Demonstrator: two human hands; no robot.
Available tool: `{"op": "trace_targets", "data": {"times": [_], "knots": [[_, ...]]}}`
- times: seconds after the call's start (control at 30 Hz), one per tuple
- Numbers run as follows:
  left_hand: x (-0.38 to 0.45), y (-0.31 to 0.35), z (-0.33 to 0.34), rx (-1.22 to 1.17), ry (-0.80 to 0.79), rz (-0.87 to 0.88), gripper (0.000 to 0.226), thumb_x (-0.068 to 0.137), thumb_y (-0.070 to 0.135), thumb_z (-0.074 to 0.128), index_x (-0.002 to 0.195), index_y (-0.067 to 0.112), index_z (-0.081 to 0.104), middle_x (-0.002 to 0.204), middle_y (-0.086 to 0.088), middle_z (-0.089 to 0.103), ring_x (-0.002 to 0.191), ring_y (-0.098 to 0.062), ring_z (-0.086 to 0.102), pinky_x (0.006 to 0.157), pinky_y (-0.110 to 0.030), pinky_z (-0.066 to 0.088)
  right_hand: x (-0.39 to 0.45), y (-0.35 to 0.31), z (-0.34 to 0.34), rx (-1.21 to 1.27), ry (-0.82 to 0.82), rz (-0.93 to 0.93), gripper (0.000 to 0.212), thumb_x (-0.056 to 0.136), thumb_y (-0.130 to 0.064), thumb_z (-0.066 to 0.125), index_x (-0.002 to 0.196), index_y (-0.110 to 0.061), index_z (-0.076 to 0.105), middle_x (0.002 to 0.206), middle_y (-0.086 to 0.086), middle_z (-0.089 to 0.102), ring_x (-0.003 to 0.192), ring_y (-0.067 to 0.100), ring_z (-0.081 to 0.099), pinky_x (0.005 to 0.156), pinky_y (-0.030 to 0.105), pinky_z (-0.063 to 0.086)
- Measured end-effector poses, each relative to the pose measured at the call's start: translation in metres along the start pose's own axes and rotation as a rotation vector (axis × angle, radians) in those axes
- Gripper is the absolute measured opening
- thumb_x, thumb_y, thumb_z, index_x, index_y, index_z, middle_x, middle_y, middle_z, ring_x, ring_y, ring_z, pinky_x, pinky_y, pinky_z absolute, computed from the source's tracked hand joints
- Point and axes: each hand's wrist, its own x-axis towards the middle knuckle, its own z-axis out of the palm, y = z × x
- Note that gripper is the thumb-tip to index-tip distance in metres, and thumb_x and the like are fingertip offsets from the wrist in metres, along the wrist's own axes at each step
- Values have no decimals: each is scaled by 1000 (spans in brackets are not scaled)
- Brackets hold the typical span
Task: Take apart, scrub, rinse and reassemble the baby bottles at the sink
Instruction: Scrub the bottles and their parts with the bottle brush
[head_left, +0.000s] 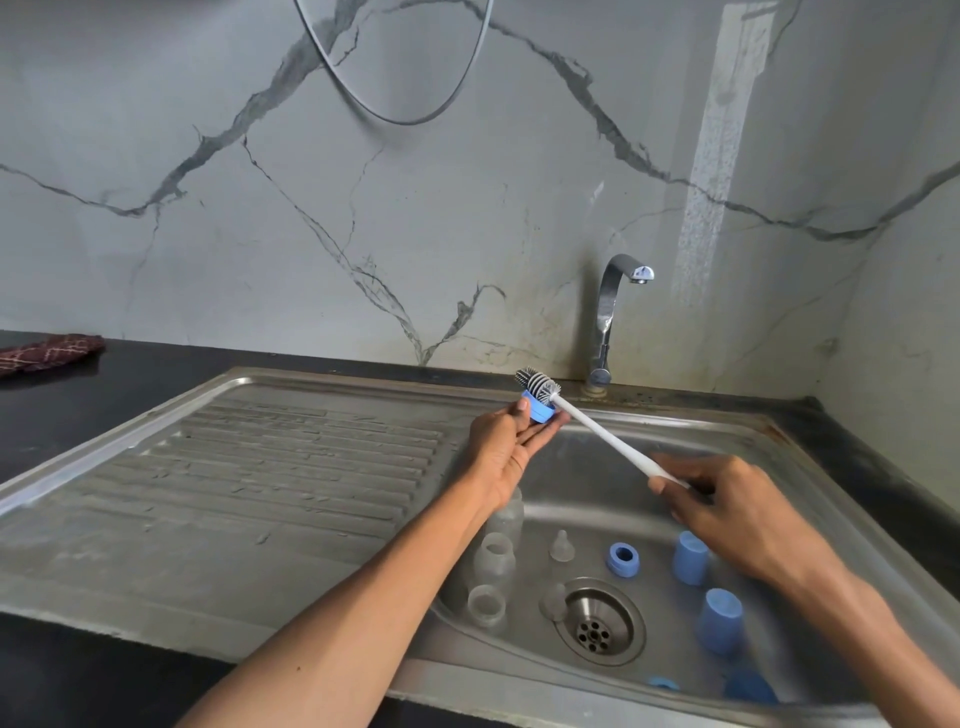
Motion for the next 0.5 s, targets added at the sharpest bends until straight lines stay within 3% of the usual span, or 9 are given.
{"op": "trace_targets", "data": {"times": [0.2,0.3,0.5], "knots": [[11,10,-11,-27,78,70,12,100,-6,46,97,-11,56,117,-33,59,99,-39,66,68,-40,63,0,2,-3,15,-27,-19,35,93,-36,66,128,-31,66,71,-2,70,70,23,66,60,21,48],[13,13,-16,-26,113,88,12,100,-3,48,102,-12,57,117,-32,62,109,-41,63,67,-38,63,1,3,-4,2,-34,-5,34,93,-37,65,127,-35,65,69,-4,68,66,20,64,56,22,47],[4,4,-8,28,37,25,13,99,-4,49,102,-13,58,113,-32,64,107,-44,64,77,-43,61,2,7,-1,-17,-7,58,35,95,-37,62,130,-34,64,69,-11,64,61,13,61,51,16,44]]}}
